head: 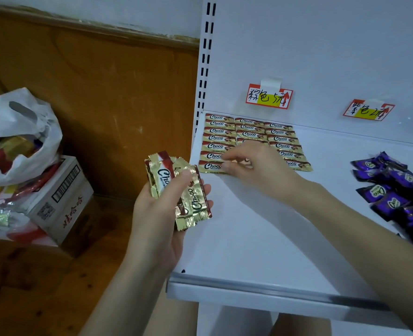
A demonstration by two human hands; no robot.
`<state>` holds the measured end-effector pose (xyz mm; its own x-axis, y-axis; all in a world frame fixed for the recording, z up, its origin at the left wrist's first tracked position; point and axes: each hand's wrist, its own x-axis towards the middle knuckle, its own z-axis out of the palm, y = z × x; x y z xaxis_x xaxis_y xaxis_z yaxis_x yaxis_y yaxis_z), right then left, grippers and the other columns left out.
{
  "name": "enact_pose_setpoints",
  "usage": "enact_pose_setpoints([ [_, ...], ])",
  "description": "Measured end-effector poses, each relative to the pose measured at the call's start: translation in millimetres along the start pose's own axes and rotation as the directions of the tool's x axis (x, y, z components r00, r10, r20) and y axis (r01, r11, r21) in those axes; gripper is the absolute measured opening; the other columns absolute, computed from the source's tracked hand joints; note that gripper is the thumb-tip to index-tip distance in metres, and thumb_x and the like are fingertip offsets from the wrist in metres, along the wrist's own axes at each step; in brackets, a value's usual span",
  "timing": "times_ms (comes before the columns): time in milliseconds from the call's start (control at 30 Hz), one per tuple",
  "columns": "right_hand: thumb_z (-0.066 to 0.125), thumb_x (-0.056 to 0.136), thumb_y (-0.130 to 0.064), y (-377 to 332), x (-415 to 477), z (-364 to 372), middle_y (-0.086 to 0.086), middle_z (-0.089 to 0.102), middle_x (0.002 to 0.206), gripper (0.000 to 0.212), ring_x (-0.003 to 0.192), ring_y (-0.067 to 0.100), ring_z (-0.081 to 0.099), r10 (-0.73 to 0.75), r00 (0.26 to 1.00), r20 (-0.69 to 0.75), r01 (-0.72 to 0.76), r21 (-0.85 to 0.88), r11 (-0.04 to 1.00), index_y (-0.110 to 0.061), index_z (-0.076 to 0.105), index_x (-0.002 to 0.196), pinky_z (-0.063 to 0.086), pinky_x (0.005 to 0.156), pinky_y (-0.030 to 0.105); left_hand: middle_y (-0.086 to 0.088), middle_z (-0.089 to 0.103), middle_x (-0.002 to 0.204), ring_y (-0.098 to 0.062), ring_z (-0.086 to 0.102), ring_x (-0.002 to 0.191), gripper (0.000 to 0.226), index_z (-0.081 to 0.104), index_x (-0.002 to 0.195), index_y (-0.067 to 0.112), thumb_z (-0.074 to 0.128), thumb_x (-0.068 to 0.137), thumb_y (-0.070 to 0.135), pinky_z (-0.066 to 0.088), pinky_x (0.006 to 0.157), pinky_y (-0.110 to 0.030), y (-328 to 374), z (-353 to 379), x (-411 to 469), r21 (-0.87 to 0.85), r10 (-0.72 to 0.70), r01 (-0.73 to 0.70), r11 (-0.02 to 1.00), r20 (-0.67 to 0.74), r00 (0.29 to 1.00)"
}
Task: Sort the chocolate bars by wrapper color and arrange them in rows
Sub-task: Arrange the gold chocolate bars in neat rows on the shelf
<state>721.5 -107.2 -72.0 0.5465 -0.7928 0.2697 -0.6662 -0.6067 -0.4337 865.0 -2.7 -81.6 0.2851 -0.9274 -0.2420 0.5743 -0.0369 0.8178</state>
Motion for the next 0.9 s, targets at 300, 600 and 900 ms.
enact_pose_setpoints([
  [300,0.068,0.081,-0.019,-64.1,-48.5,-35.7,-0.012,0.067,0.076,0.007,0.072,-0.002,0.06,0.141,0.979,-0.144,-0.068,0.423,0.903,-0.026,0.066,0.08,0.04,0.062,0.006,-0.013,0.069,0.109,-0.027,0.069,0.095,0.036,0.058,0.123,0.01,0.055,0.088,0.004,0.058,0.079,-0.04,3.3,27.4,1.9,-0.112,-0.031,0.046,0.993,0.133,0.991],
  [600,0.07,0.077,-0.01,-52.8,-69.1,-28.8,-0.015,0.062,0.067,0.028,0.066,0.001,0.055,0.235,0.888,-0.395,-0.046,0.43,0.901,-0.037,0.064,0.078,0.042,0.059,0.011,-0.01,0.069,0.113,-0.026,0.068,0.1,0.049,0.055,0.127,0.013,0.061,0.079,0.018,0.058,0.077,-0.037,2.6,45.9,-14.0,-0.128,0.003,0.031,0.991,0.257,0.966],
  [900,0.056,0.084,-0.014,-36.3,-75.0,-21.6,0.011,0.065,0.092,0.021,0.08,0.029,0.059,-0.258,0.789,-0.557,0.125,-0.266,0.956,-0.008,0.073,0.095,0.05,0.061,0.038,-0.015,0.07,0.105,-0.025,0.07,0.087,0.037,0.059,0.119,0.005,0.06,0.082,0.009,0.059,0.073,-0.034,8.6,53.6,-19.1,-0.147,0.023,0.013,0.989,0.239,0.971],
])
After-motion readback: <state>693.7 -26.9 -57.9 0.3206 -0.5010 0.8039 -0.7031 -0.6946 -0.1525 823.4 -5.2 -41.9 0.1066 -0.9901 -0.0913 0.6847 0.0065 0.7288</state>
